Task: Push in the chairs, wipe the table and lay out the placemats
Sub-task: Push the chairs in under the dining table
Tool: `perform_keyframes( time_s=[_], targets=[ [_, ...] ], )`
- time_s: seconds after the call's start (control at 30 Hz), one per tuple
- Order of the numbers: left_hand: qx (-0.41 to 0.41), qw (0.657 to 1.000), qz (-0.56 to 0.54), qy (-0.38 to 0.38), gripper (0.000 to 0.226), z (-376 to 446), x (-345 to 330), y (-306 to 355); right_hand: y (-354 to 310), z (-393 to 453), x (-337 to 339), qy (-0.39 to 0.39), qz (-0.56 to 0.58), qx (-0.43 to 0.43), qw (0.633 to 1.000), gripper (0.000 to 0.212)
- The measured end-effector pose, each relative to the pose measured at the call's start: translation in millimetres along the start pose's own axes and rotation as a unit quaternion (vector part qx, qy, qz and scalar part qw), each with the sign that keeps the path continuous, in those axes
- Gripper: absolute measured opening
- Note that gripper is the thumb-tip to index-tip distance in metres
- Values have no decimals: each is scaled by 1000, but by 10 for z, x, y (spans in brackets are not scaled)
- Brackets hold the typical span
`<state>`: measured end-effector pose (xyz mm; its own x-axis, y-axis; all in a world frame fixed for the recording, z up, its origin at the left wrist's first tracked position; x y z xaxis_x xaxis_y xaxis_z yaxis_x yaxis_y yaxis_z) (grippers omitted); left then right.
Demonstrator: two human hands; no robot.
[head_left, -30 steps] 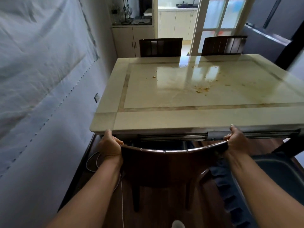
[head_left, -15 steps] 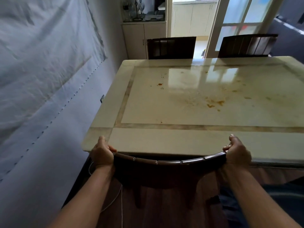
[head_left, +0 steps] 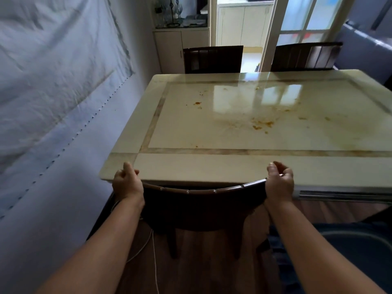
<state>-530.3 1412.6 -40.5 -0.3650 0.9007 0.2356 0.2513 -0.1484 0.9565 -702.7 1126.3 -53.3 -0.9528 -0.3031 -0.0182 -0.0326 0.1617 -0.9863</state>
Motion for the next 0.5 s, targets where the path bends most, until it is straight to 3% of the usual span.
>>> perform_keyframes(
  time_s=[0.1,0.17,0.33,0.43,0.5],
  targets=[
    [-95,993,51,-39,31,-270,75,14,-76,-220,74,-68,-71,66,993,52],
    [-112,989,47,-80,29,-510,162,1,-127,-467,126,-101,-71,93,988,63],
    [-90,967,-73,-225,14,-1266,375,-73,-79,-1068,318,-162,51,60,984,39],
    [-99,951,-88,-278,4,-1865,645,-111,-140,-1542,648,-171,66,88,979,11],
    [-98,941,-98,-309,5,-2196,781,-124,-147,-1763,843,-170,61,100,979,8]
  ],
)
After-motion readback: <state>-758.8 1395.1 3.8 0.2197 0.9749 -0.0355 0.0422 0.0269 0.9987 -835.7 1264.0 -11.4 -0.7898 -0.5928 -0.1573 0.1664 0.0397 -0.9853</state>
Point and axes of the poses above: each hand's wrist, its own z-axis towards the middle knuckle, its own x-axis out of the back of the hand, y = z × x, the point moved 3 cm from there along z, towards the middle knuckle, and after that the axes turned 3 degrees about x, right-handed, at the moved point
